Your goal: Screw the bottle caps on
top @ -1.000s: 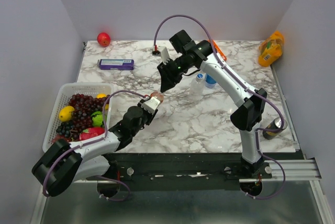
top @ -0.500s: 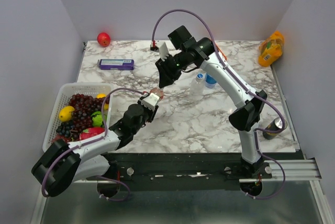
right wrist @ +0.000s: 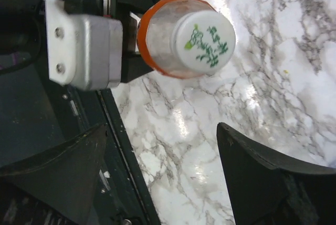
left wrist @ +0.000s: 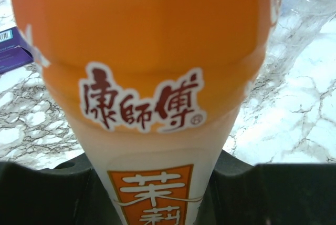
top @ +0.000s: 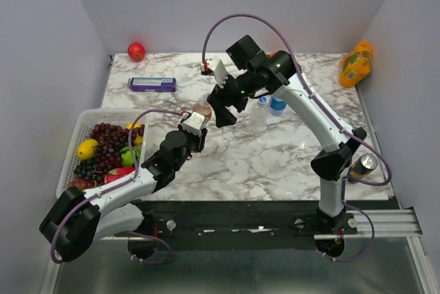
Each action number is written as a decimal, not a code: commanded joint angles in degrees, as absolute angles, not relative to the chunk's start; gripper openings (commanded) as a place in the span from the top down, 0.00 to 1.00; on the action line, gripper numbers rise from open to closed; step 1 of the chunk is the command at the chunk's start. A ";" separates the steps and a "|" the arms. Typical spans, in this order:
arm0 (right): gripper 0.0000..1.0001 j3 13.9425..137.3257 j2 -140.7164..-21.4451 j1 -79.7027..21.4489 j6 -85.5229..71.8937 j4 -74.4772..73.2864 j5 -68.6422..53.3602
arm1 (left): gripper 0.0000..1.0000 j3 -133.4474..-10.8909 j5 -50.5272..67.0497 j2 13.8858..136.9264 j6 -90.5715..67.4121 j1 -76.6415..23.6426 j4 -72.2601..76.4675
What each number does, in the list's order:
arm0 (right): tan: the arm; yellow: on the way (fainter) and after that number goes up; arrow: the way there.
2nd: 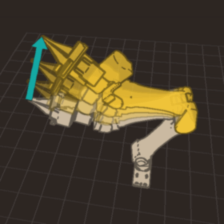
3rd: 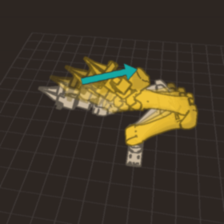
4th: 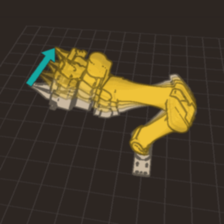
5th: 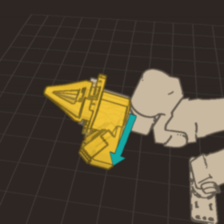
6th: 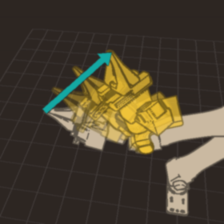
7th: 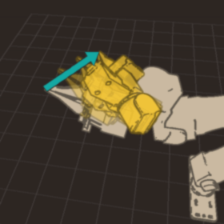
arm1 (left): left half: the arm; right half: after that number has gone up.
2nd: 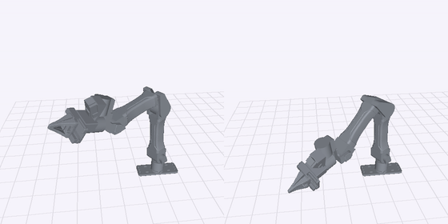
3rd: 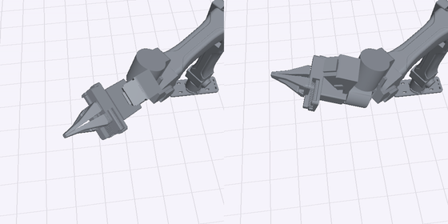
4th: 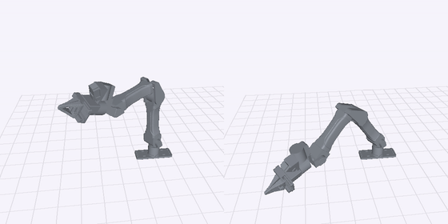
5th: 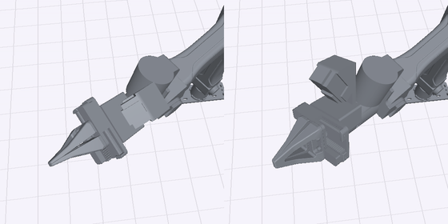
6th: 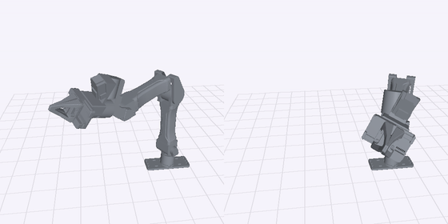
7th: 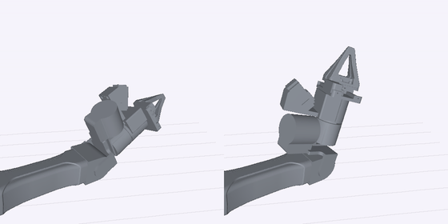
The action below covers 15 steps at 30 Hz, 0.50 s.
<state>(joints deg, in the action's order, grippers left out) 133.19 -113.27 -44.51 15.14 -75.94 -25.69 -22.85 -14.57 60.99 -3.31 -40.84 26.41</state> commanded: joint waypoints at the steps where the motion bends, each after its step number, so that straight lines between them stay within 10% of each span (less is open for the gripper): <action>1: 0.03 132.19 -106.54 -43.60 22.49 -80.16 -21.01 | 1.00 -24.87 -13.20 59.24 -5.01 -40.61 23.30; 15: 0.00 115.21 -95.53 -42.98 42.71 -61.43 -36.29 | 1.00 -23.20 10.02 52.03 4.21 -40.60 18.37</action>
<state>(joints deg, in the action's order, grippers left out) 115.26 -95.31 -42.54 36.80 -66.26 -29.47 -22.81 3.66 52.49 0.71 -40.62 21.19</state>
